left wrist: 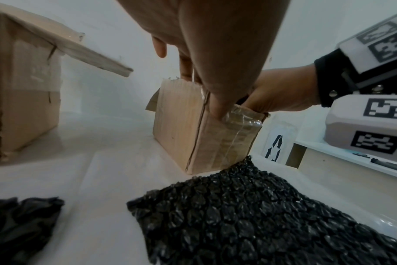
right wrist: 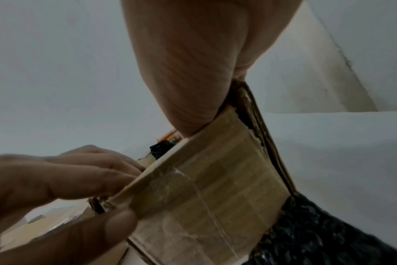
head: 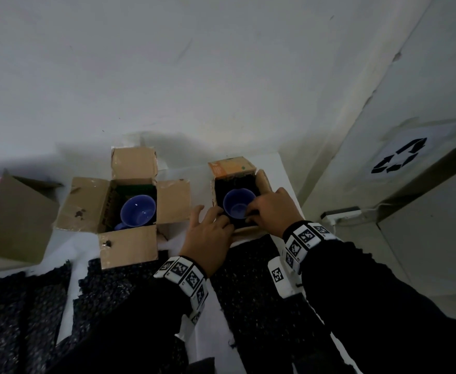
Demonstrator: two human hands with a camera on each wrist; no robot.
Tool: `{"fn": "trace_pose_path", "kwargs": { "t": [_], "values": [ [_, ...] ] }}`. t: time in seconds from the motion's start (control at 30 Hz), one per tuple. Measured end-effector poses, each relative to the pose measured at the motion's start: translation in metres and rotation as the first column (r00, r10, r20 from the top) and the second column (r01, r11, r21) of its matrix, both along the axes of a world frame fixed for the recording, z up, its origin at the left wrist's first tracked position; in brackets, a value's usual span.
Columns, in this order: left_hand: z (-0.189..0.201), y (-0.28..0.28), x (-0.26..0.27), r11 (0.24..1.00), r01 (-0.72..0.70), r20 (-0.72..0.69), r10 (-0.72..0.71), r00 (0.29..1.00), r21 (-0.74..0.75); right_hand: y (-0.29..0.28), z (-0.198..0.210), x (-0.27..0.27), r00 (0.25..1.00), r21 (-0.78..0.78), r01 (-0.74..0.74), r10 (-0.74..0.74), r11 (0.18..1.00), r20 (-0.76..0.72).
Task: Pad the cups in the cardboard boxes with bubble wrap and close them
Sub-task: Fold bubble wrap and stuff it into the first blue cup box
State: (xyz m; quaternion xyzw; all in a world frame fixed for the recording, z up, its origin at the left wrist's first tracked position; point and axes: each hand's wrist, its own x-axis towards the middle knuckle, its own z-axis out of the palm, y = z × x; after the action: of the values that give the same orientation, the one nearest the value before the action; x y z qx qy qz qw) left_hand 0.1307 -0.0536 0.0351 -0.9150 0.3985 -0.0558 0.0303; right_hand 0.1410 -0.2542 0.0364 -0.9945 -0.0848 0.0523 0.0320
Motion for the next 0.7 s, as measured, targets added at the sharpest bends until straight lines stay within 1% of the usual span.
{"fn": "trace_pose_path", "kwargs": {
  "t": [0.07,0.1,0.2,0.23,0.27,0.37,0.43,0.5,0.6,0.7],
  "values": [
    [0.000,0.002,-0.002,1.000,-0.021,-0.023,0.021,1.000,-0.004,0.000,0.001,0.000,1.000,0.011,-0.010,0.010,1.000,-0.025],
    [0.000,0.003,-0.004,1.000,-0.029,-0.045,0.029,0.999,-0.006,-0.001,0.000,-0.001,1.000,0.046,-0.024,0.024,0.999,-0.018],
    [0.002,0.004,-0.007,0.999,-0.051,-0.090,0.052,0.995,0.015,-0.006,-0.001,-0.009,0.993,0.283,-0.077,0.049,0.956,0.104],
    [0.004,0.001,-0.007,0.998,-0.060,-0.093,0.063,0.994,0.034,-0.008,-0.001,-0.014,0.990,0.319,-0.092,0.053,0.943,0.127],
    [0.007,-0.002,-0.008,0.996,-0.071,-0.096,0.076,0.992,0.049,-0.011,-0.002,-0.019,0.989,0.298,-0.105,0.068,0.949,0.131],
    [0.016,-0.008,-0.010,0.992,-0.101,-0.122,0.110,0.986,0.080,-0.017,-0.008,-0.034,0.978,0.107,-0.160,0.143,0.981,0.150],
    [0.017,-0.010,-0.012,0.989,-0.115,-0.140,0.126,0.982,0.089,-0.017,-0.007,-0.038,0.976,0.035,-0.183,0.178,0.982,0.122],
    [0.021,-0.012,-0.012,0.989,-0.124,-0.155,0.135,0.979,0.078,-0.014,-0.004,-0.037,0.980,-0.026,-0.179,0.181,0.983,0.087],
    [0.024,-0.014,-0.008,0.988,-0.129,-0.160,0.142,0.977,0.087,-0.014,0.002,-0.034,0.980,-0.012,-0.178,0.178,0.984,0.091],
    [0.026,-0.011,-0.005,0.989,-0.103,-0.144,0.117,0.983,0.102,-0.017,-0.002,-0.037,0.976,-0.003,-0.178,0.177,0.984,0.130]
  ]
}}
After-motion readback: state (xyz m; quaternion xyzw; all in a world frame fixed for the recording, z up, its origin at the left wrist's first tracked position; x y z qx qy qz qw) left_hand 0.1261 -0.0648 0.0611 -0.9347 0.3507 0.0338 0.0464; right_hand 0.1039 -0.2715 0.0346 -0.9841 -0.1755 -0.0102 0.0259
